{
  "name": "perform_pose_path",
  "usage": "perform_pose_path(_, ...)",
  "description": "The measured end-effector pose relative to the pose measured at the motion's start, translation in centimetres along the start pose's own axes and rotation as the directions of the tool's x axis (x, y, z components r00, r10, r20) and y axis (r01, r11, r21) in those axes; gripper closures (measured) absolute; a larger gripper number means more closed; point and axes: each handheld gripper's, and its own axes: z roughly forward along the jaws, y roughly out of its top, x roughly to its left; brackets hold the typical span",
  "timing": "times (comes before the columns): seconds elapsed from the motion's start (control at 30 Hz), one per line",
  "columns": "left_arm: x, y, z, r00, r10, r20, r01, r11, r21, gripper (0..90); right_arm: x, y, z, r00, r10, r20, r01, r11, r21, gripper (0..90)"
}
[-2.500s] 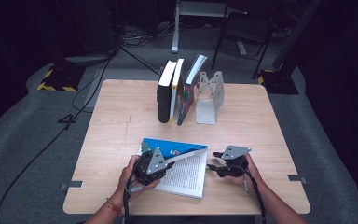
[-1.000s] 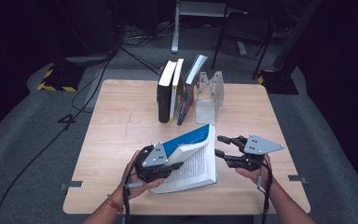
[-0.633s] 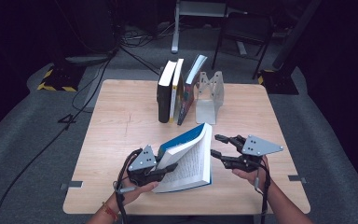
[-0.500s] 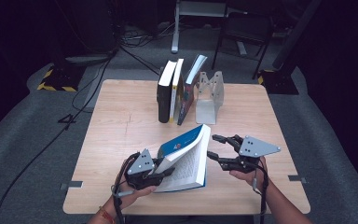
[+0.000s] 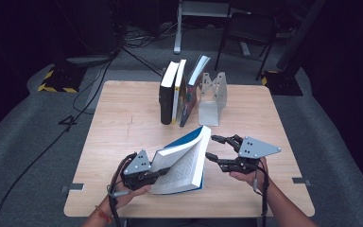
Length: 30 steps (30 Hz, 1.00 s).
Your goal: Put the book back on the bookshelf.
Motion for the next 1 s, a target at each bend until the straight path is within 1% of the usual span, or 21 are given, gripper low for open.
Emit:
perform_pose_path(0.07, 0.0, 0.2, 0.4, 0.9999, 0.006, 0.014, -0.006, 1.0, -0.006, 76.6, -0.2, 0.1, -0.2, 0.9998, -0.019, 0.009, 0.018, 1.0, 0.011, 42.3)
perform_pose_path(0.1, 0.0, 0.3, 0.6, 0.9997, 0.006, 0.026, -0.006, 0.9999, -0.013, 76.7, -0.3, 0.1, -0.3, 0.9999, -0.01, 0.005, 0.01, 1.0, 0.011, 42.6)
perform_pose_path(0.13, 0.0, 0.4, 1.0, 0.999, -0.003, 0.044, 0.004, 0.9998, -0.02, 76.7, -0.6, -0.1, -0.6, 1.0, 0.006, -0.003, -0.006, 1.0, 0.004, 42.6)
perform_pose_path(0.23, 0.1, 1.1, 2.4, 0.9964, 0.005, 0.084, -0.003, 0.9995, -0.033, 76.9, -1.5, -0.5, -1.4, 0.9987, 0.042, -0.029, -0.043, 0.999, -0.028, 42.6)
perform_pose_path(0.3, 0.1, 1.8, 3.4, 0.9951, 0.02, 0.097, -0.017, 0.9994, -0.031, 77.1, -2.1, -0.5, -2.0, 0.9984, 0.054, -0.012, -0.055, 0.998, -0.041, 44.1)
perform_pose_path(0.33, 0.1, 1.8, 3.4, 0.9951, 0.02, 0.097, -0.017, 0.9994, -0.031, 77.2, -2.1, -0.5, -2.0, 0.9984, 0.054, -0.012, -0.055, 0.998, -0.041, 44.1)
perform_pose_path(0.4, 0.3, 2.4, 4.4, 0.9933, 0.035, 0.11, -0.032, 0.999, -0.031, 77.2, -2.6, -0.5, -2.7, 0.9981, 0.062, 0.005, -0.062, 0.997, -0.052, 45.3)
perform_pose_path(0.43, 0.3, 2.7, 4.9, 0.9929, 0.047, 0.109, -0.044, 0.9986, -0.029, 77.2, -2.8, -0.5, -2.9, 0.9977, 0.066, 0.014, -0.066, 0.997, -0.051, 46.5)
perform_pose_path(0.5, 0.5, 3.1, 5.5, 0.993, 0.05, 0.107, -0.048, 0.9985, -0.027, 77.2, -3.1, -0.4, -3.3, 0.9974, 0.064, 0.033, -0.062, 0.997, -0.049, 47.7)
perform_pose_path(0.53, 0.6, 3.2, 5.7, 0.9929, 0.05, 0.108, -0.047, 0.9984, -0.03, 77.3, -3.2, -0.3, -3.4, 0.9973, 0.066, 0.032, -0.064, 0.997, -0.049, 47.7)
perform_pose_path(0.6, 0.8, 3.4, 6.1, 0.9935, 0.052, 0.102, -0.049, 0.9983, -0.033, 77.3, -3.1, -0.2, -3.4, 0.9979, 0.061, 0.02, -0.06, 0.997, -0.055, 48.0)
perform_pose_path(0.63, 0.9, 3.5, 6.2, 0.9939, 0.054, 0.096, -0.051, 0.9981, -0.036, 77.4, -3.0, -0.1, -3.3, 0.9981, 0.051, 0.035, -0.049, 0.997, -0.051, 47.9)
perform_pose_path(0.67, 1.1, 3.5, 6.3, 0.9946, 0.051, 0.091, -0.048, 0.9981, -0.038, 77.4, -2.8, 0.1, -3.1, 0.9982, 0.047, 0.037, -0.045, 0.998, -0.051, 48.0)
perform_pose_path(0.7, 1.3, 3.4, 6.4, 0.9952, 0.047, 0.086, -0.043, 0.998, -0.046, 77.6, -2.7, 0.2, -2.9, 0.9979, 0.049, 0.042, -0.047, 0.998, -0.049, 48.0)
perform_pose_path(0.8, 1.7, 3.3, 6.3, 0.9967, 0.048, 0.066, -0.044, 0.9979, -0.048, 77.7, -2.3, 0.4, -2.2, 0.9961, 0.058, 0.067, -0.054, 0.997, -0.059, 46.5)
perform_pose_path(0.83, 1.8, 3.3, 6.2, 0.9972, 0.047, 0.058, -0.044, 0.9978, -0.048, 77.6, -2.1, 0.4, -1.8, 0.9959, 0.061, 0.066, -0.057, 0.996, -0.061, 46.3)
perform_pose_path(0.87, 1.9, 3.2, 6.1, 0.9976, 0.044, 0.053, -0.042, 0.998, -0.047, 77.3, -1.8, 0.4, -1.5, 0.9964, 0.059, 0.061, -0.055, 0.997, -0.058, 45.1)
perform_pose_path(0.9, 2.0, 3.2, 5.9, 0.9981, 0.041, 0.046, -0.039, 0.9982, -0.045, 76.9, -1.4, 0.5, -1.0, 0.9968, 0.045, 0.066, -0.042, 0.998, -0.045, 43.6)
perform_pose_path(0.93, 2.0, 3.2, 5.7, 0.9984, 0.045, 0.033, -0.044, 0.9981, -0.043, 76.4, -1.2, 0.5, -0.7, 0.9967, 0.037, 0.073, -0.034, 0.999, -0.043, 43.2)
perform_pose_path(0.97, 2.0, 3.2, 5.7, 0.9984, 0.045, 0.033, -0.044, 0.9981, -0.043, 76.0, -1.2, 0.5, -0.7, 0.9967, 0.037, 0.073, -0.034, 0.999, -0.043, 43.2)
perform_pose_path(1.0, 1.9, 3.1, 5.4, 0.9989, 0.042, 0.021, -0.041, 0.9984, -0.038, 76.0, -1.0, 0.6, -0.6, 0.9969, 0.038, 0.07, -0.035, 0.998, -0.046, 42.2)
